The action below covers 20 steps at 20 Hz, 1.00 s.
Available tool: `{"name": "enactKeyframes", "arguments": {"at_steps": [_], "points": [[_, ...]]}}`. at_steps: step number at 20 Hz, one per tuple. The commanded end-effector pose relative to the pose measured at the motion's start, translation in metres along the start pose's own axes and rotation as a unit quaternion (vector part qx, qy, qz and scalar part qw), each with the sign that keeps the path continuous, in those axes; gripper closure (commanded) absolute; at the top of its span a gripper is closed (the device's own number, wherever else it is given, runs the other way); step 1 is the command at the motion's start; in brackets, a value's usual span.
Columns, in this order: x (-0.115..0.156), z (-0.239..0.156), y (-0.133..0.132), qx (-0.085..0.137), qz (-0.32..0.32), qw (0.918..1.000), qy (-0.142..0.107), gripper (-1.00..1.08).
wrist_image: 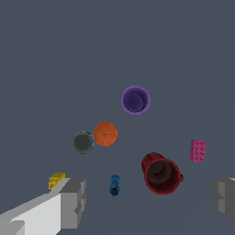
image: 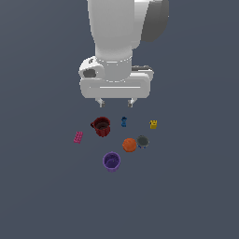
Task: Pick up a designated object from a clutter of objects.
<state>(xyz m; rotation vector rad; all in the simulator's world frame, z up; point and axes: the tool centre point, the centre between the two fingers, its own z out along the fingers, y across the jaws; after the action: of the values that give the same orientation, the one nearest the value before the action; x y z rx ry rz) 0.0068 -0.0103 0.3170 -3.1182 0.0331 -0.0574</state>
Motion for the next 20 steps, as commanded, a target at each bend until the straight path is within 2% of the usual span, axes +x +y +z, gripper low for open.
{"name": "enactKeyframes", "arguments": {"at_steps": [1,11,20], "points": [[0.001,0.007,-0.004,-0.001,0.010,0.9999,-0.001,-0.92],[0.008,0.057,-0.029,-0.004,0.082,0.9966,-0.004,-0.92],[0.007,0.116,-0.059,-0.009,0.166,0.9861,-0.007,-0.92]]}}
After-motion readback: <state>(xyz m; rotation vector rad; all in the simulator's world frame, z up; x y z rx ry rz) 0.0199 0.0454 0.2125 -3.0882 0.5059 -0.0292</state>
